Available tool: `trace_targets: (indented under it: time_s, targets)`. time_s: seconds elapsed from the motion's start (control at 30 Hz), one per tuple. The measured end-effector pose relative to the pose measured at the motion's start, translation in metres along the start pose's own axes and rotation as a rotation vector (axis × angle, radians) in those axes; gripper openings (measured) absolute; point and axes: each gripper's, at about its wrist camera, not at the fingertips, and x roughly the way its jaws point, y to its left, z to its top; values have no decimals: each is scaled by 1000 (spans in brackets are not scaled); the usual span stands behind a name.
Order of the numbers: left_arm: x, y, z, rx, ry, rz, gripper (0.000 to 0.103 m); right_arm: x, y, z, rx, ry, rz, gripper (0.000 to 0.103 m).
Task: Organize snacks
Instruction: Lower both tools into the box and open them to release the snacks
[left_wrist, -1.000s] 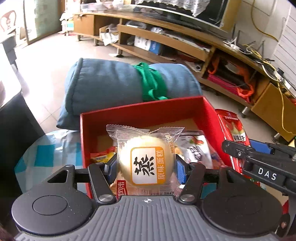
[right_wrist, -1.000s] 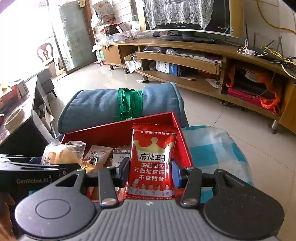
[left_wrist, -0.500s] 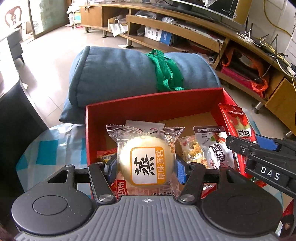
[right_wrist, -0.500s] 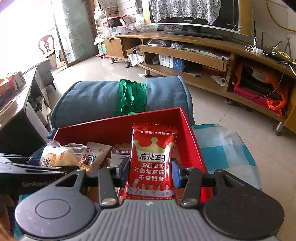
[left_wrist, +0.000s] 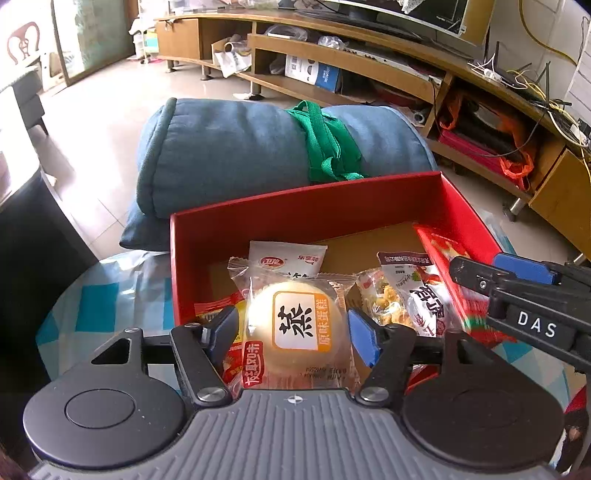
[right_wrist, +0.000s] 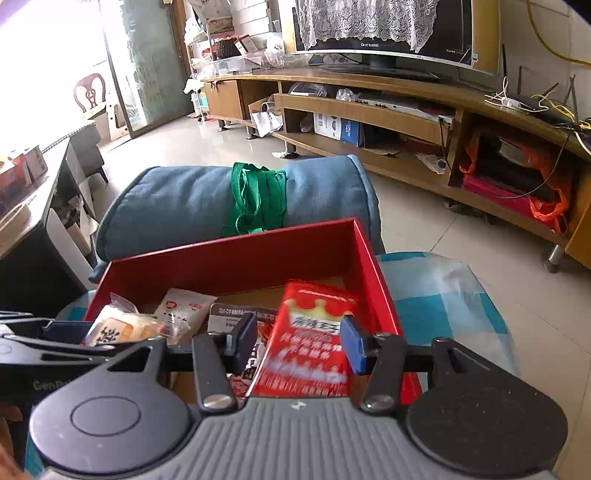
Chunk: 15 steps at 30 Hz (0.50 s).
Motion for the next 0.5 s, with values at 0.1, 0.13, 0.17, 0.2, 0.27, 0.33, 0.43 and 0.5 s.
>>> trace_targets:
  time_s: [0.1, 0.13, 0.17, 0.2, 0.27, 0.33, 0.43, 0.5]
  targets:
    - [-1, 0, 0, 3, -2, -1, 73, -3, -1, -1, 6, 0, -3, 49]
    - [-3, -1, -1, 5, -3, -2, 73, -5, -1, -1, 7, 1, -2, 49]
    - [-4, -1, -1, 6, -5, -4, 74, -6, -1, -2, 8, 2, -2, 49]
    - [-5, -1, -2, 7, -7, -6, 74, -9, -1, -2, 11, 0, -1, 49]
    - [-9, -3, -2, 13, -13, -10, 75, -14, 0, -2, 11, -5, 1, 49]
    - [-12, -3, -3, 16, -21, -13, 76, -18, 0, -3, 13, -8, 0, 49]
    - [-17, -6, -4, 24, -28, -20, 77, -24, 1, -6, 11, -9, -3, 50]
    - [-20, -9, -6, 33, -32, -24, 77, -29, -1, -9, 12, -9, -8, 50]
